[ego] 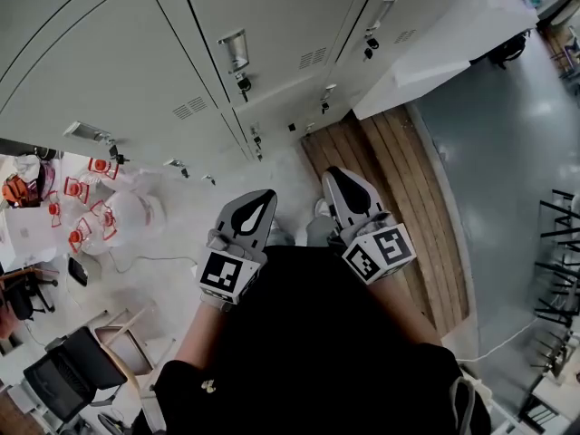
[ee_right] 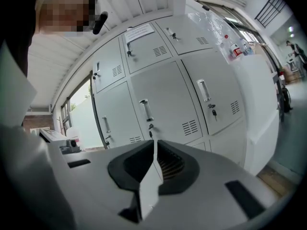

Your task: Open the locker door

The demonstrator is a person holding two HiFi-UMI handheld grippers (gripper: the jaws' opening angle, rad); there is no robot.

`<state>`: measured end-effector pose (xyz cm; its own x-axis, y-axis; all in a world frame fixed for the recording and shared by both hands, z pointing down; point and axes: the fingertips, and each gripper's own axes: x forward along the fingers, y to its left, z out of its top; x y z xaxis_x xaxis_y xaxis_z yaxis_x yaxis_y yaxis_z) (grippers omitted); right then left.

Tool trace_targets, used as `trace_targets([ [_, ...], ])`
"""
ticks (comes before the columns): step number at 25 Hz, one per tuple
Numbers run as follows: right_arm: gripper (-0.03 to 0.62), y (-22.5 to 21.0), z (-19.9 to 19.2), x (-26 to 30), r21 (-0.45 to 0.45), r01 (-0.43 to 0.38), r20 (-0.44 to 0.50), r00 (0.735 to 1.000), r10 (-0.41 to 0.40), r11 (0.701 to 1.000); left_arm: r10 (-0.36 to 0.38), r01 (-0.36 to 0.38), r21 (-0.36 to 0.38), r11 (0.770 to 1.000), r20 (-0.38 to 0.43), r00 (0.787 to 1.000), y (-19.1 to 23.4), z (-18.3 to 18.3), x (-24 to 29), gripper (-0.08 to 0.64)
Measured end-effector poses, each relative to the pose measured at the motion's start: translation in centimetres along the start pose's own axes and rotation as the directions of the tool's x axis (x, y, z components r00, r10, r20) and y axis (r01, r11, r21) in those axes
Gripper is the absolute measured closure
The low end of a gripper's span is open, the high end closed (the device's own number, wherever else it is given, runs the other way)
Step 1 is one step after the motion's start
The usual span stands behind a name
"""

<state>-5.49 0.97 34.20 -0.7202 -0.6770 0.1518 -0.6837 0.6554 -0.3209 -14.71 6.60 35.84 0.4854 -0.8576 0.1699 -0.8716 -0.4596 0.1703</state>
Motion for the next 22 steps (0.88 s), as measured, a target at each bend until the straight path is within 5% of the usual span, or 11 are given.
trace_targets([
  [12, 0.551, -9.9, -0.3, 7.1, -0.112, -0.085, -0.143, 0.987, 0.068, 0.990, 0.187, -0.192, -0.031, 0.981, -0.122, 0.975, 2.4, -1.3, 3.0, 0.537],
  [22, 0.549, -22.8, -8.9, 12.7, -0.120, -0.149, -0.321, 0.941, 0.103, 0.982, 0.313, -0.318, -0.019, 0.948, -0.128, 0.941, 1.6, -0.7, 8.3, 0.537],
])
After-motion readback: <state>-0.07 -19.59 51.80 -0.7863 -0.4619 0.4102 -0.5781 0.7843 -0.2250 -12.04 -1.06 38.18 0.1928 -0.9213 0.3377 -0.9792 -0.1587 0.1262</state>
